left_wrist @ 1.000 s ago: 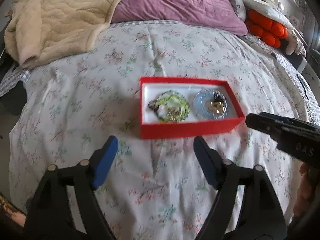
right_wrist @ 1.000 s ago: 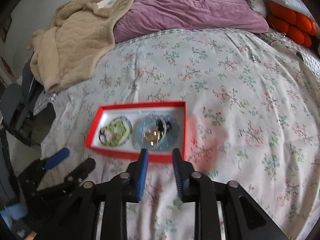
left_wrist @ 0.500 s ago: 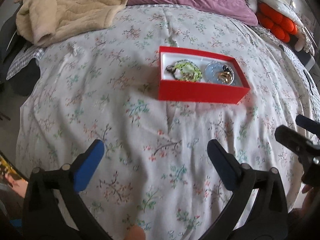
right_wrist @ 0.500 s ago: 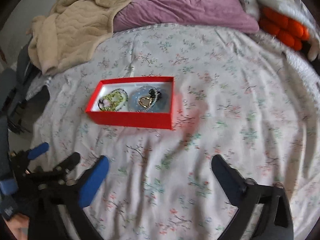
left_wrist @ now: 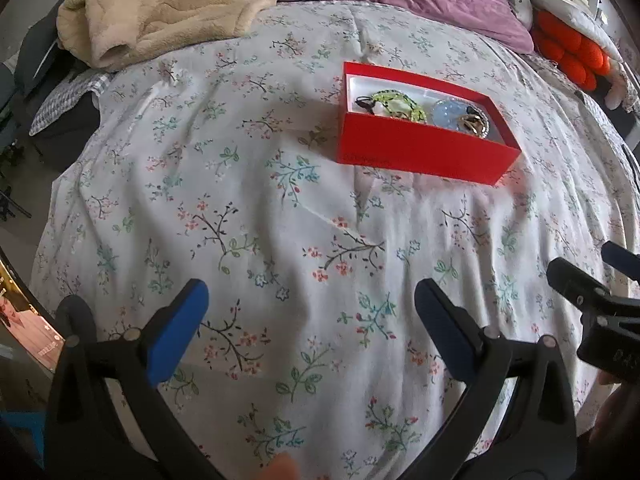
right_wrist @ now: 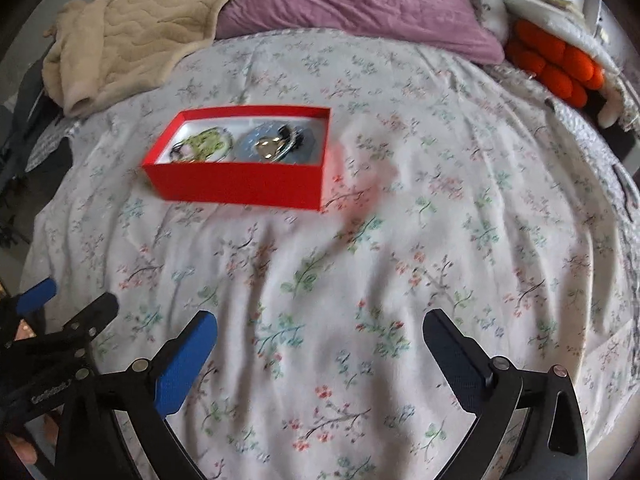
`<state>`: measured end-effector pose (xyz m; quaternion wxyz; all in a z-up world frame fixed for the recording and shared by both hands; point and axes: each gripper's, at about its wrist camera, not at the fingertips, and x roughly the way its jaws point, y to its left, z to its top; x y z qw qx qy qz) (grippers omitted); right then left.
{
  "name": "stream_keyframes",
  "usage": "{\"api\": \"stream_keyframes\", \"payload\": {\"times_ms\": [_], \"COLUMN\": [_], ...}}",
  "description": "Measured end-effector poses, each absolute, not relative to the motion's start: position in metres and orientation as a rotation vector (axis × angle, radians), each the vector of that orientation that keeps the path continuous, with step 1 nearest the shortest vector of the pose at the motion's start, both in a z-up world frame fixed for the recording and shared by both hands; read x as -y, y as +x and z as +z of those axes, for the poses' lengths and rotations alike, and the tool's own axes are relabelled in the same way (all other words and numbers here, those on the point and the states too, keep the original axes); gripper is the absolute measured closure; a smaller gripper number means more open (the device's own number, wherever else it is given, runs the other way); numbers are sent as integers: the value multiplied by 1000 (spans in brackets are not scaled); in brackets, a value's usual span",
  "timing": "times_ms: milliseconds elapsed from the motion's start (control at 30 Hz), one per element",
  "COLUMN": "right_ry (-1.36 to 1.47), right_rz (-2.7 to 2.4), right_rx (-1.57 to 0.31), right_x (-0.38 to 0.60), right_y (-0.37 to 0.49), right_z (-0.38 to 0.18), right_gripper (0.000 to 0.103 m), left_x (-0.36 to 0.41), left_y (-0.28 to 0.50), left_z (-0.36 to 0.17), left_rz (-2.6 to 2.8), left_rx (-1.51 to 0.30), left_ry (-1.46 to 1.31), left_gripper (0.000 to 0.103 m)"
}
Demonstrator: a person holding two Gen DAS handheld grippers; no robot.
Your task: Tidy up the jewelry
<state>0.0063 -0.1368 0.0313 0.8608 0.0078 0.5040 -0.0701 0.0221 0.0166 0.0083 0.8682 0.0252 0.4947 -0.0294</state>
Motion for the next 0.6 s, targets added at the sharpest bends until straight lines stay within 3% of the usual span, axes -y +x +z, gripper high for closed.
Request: {"api": "stream_keyframes", "payload": {"times_ms": [600], "right_ry": [40], "right_rz": [-137], "right_rx": [-1098], "right_x": [135], "right_y": [12], "right_z": [20], "right_gripper": [0], "left_x": [-10], "left_y": [21], "left_z": [4], "left_rz": [-63], "left_rx": [-1041], "left_ry": [65], "left_gripper": [1]}}
